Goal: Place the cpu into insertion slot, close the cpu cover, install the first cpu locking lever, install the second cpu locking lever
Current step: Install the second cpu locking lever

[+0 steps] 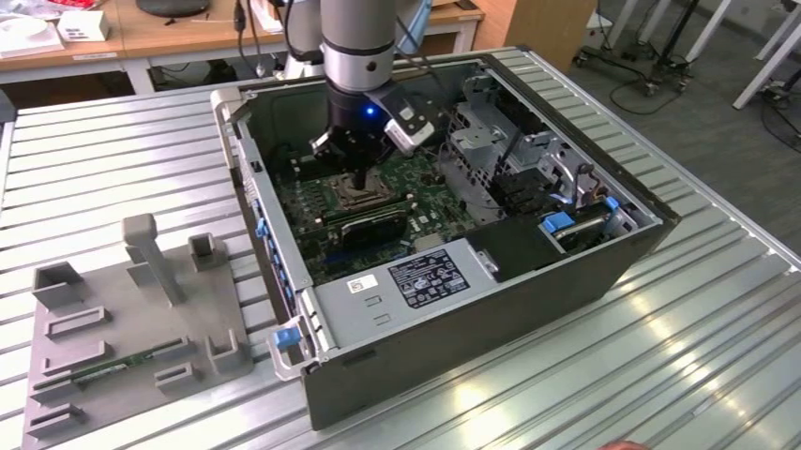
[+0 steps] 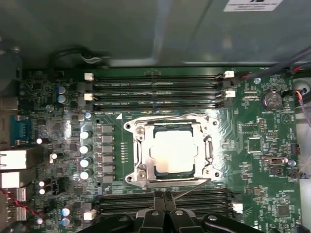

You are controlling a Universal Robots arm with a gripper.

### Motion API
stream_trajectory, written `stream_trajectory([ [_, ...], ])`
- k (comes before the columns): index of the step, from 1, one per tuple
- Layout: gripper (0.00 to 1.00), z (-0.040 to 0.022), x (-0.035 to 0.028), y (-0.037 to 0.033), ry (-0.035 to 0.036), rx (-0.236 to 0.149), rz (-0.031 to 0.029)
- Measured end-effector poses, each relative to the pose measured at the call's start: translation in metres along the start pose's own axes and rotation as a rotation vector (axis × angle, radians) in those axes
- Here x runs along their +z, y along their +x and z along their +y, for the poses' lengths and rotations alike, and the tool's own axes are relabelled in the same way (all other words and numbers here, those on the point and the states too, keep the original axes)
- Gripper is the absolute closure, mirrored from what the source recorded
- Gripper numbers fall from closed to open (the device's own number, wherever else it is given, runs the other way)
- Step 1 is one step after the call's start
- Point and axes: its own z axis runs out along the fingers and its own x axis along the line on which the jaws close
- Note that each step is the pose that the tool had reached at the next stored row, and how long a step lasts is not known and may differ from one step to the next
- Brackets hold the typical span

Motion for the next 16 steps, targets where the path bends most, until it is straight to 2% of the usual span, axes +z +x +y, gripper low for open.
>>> stream_trajectory([
  [3, 0.89, -0.0002, 0.0005, 0.0038, -0.0004, 0.000, -0.0024],
  [8, 0.89, -0.0005, 0.0026, 0.0082, -0.0002, 0.000, -0.0025],
  [16, 0.89, -0.0012, 0.0112, 0.0122, -0.0001, 0.000, -0.0025],
])
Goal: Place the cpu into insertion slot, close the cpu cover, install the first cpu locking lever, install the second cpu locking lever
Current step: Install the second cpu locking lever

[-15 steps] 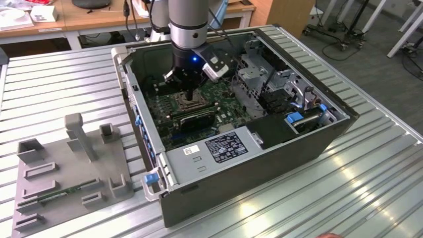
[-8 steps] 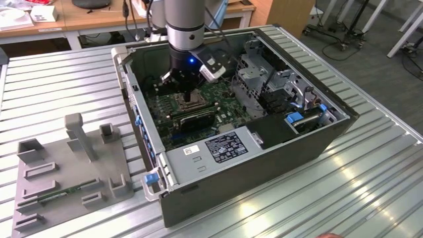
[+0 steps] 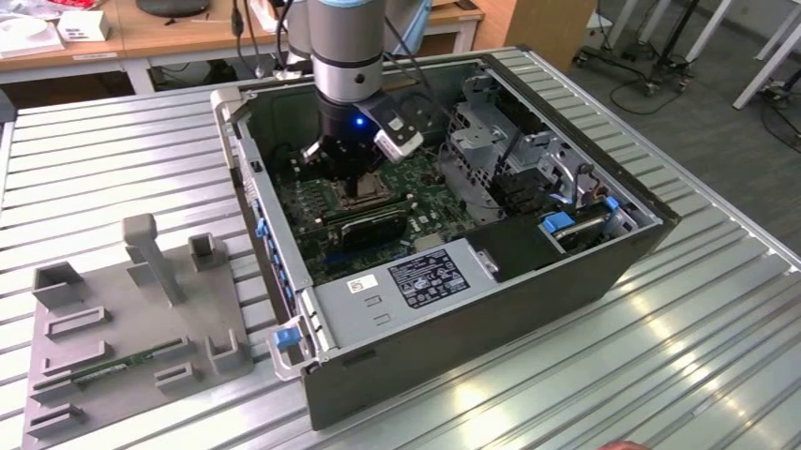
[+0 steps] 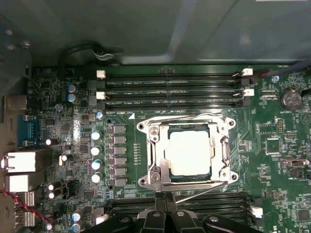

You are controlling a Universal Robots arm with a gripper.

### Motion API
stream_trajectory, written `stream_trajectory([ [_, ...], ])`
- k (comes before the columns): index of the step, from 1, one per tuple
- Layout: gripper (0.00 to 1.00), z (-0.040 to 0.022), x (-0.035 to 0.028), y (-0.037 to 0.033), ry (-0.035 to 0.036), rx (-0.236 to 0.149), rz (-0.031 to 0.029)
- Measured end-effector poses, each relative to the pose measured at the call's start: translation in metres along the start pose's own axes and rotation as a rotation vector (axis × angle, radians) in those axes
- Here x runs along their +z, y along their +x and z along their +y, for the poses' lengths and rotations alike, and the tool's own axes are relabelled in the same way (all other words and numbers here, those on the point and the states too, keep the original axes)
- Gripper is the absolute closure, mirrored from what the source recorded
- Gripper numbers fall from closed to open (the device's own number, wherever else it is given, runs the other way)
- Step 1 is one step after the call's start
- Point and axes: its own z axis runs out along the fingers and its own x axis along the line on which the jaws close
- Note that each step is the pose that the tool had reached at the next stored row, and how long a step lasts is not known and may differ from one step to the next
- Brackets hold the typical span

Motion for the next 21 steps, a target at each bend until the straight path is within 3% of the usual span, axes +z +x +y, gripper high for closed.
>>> stream_trajectory([
  [8, 0.89, -0.0008, 0.0075, 0.0029, 0.0000, 0.000, -0.0002],
  [17, 0.89, -0.0016, 0.0140, 0.0127, -0.0003, 0.000, -0.0028],
  [21, 0.89, -0.0018, 0.0165, 0.0133, -0.0002, 0.000, -0.0029],
])
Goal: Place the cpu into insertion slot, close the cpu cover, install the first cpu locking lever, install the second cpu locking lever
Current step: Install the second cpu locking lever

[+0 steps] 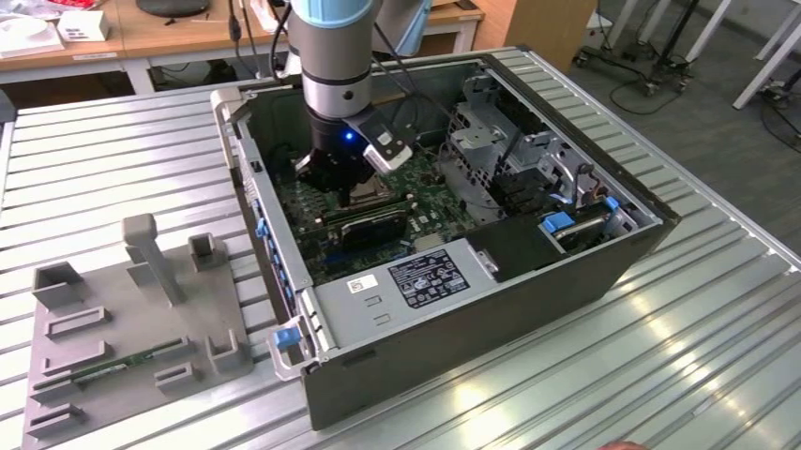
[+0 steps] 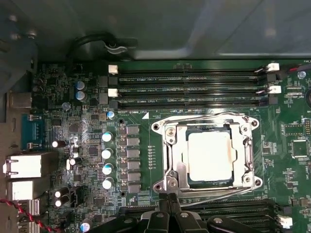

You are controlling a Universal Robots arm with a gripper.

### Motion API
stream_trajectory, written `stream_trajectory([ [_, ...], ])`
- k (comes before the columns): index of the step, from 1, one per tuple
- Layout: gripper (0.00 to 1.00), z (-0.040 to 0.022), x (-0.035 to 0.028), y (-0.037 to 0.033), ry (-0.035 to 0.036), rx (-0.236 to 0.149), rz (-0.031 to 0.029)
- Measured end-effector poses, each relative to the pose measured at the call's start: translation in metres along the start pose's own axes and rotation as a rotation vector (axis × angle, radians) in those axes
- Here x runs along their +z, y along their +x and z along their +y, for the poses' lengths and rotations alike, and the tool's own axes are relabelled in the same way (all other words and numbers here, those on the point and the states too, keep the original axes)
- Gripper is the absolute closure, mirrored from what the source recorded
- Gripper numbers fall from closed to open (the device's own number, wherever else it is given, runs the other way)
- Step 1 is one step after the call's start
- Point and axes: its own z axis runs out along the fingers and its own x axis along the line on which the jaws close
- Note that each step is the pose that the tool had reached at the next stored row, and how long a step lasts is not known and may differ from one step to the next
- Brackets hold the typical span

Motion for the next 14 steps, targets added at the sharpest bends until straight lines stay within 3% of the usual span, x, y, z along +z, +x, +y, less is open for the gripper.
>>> stream_trajectory([
  [14, 0.89, -0.0003, 0.0061, 0.0013, -0.0001, 0.000, -0.0015],
])
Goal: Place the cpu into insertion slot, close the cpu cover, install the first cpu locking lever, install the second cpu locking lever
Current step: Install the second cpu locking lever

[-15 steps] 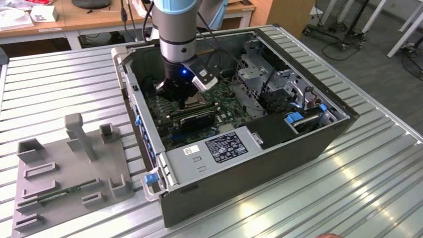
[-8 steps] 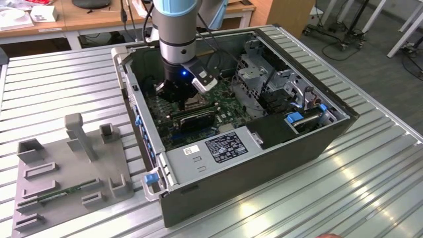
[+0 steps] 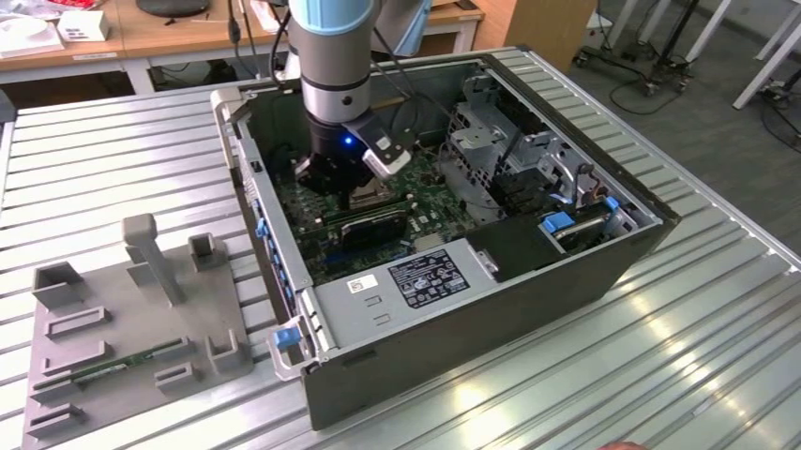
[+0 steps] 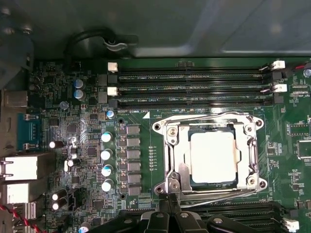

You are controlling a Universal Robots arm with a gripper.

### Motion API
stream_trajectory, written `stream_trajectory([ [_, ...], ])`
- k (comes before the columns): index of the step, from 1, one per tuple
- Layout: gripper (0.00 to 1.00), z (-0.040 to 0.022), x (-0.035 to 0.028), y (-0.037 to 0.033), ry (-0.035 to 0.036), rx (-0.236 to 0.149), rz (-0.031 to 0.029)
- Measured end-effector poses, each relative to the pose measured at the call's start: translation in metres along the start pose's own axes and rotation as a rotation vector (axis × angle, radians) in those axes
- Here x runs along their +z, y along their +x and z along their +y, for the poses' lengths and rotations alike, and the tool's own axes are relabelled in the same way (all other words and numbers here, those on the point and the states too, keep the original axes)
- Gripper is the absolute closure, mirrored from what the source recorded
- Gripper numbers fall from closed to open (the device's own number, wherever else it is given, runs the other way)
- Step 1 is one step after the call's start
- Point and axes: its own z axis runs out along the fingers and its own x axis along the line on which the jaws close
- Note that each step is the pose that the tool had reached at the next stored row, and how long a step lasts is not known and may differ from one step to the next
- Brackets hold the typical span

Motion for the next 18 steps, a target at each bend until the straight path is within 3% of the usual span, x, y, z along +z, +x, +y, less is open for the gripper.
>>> stream_trajectory([
  [10, 0.89, -0.0001, 0.0022, 0.0011, -0.0003, 0.000, -0.0012],
  [18, 0.89, -0.0001, 0.0024, 0.0014, -0.0184, 0.001, -0.0040],
])
